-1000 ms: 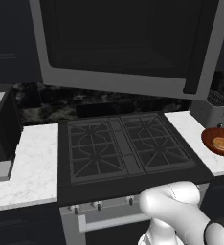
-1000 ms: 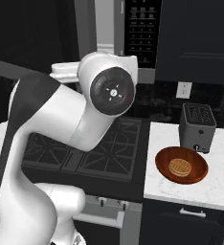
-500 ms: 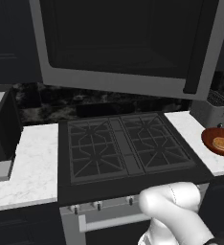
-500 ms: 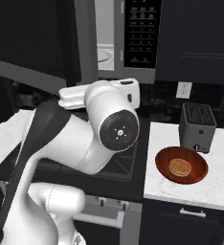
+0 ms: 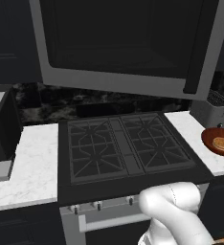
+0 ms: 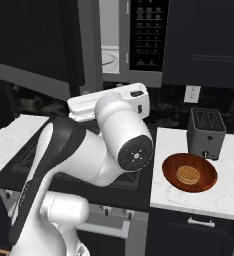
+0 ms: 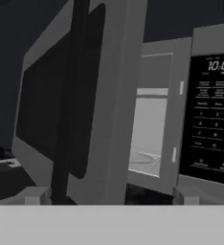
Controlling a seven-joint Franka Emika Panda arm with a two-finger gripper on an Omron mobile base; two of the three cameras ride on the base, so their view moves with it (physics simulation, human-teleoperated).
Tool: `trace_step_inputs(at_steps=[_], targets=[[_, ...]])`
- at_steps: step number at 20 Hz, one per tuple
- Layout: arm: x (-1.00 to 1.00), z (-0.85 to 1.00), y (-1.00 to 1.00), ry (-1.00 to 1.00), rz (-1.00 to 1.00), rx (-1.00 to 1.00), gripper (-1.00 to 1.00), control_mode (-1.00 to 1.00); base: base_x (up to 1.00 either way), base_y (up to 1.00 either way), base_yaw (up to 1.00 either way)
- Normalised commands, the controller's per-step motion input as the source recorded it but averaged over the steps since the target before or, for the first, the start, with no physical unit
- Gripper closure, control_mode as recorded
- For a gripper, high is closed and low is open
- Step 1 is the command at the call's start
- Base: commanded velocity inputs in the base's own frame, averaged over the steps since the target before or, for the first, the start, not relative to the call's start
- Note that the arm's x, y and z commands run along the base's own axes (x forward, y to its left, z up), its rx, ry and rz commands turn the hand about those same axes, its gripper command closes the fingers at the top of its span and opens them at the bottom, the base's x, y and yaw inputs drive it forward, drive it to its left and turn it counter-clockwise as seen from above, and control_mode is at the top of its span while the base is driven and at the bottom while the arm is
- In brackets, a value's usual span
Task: Open the microwave, place the bowl with waffle inside the microwave, then close the microwave door and turn it on.
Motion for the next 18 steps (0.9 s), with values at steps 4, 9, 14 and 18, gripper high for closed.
trace_step_inputs(at_steps=[4,9,14,18], targets=[[0.02,-0.02,-0.29,-0.20,0.26,-0.10,-1.00,-1.00,0.00,0.00,0.00],[0.07,-0.16,-0.09,-0.27,0.24,-0.23,-1.00,-1.00,0.00,0.00,0.00],[0.04,-0.18,0.04,-0.37,0.03,-0.37,-1.00,-1.00,0.00,0.00,0.00],[0.05,-0.09,0.01,-0.39,0.00,-0.37,-1.00,-1.00,0.00,0.00,0.00]])
